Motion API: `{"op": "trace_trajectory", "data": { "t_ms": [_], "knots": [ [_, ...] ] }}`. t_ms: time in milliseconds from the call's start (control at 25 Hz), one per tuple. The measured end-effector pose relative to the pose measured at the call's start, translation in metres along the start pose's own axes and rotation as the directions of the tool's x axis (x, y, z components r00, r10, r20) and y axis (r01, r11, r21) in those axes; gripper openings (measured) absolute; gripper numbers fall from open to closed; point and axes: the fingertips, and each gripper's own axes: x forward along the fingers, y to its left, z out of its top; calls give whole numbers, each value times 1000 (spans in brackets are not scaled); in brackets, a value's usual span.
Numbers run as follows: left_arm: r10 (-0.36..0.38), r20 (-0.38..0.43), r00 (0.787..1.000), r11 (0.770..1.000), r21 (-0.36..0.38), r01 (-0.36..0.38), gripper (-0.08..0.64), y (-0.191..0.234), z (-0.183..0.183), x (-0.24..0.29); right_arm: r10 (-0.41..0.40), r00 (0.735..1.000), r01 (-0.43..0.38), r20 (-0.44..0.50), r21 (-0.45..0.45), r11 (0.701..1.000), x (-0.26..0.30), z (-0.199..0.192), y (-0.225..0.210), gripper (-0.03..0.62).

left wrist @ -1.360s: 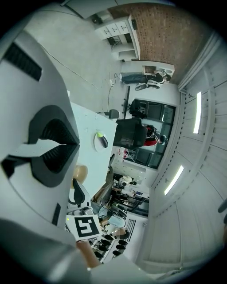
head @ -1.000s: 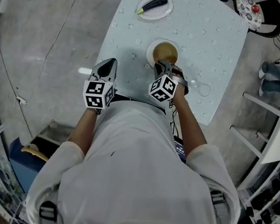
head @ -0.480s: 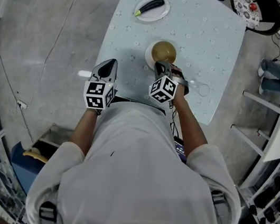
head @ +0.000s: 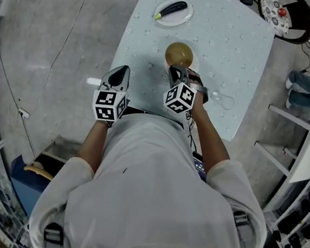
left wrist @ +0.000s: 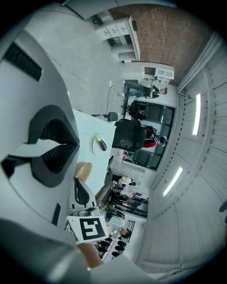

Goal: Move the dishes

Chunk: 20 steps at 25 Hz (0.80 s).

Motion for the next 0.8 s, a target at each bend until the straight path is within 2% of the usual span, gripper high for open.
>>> {"op": "trace_trajectory", "data": {
  "t_ms": [400, 800],
  "knots": [
    [79, 12, 997, 995, -58, -78, 18, 37, -10, -23, 40, 998, -38, 41, -69, 997, 20, 41, 10, 6],
    [175, 5, 985, 978, -119, -173, 18, 89, -25, -55, 81, 994, -70, 74, -145, 987, 49, 94, 22, 8]
  ]
}}
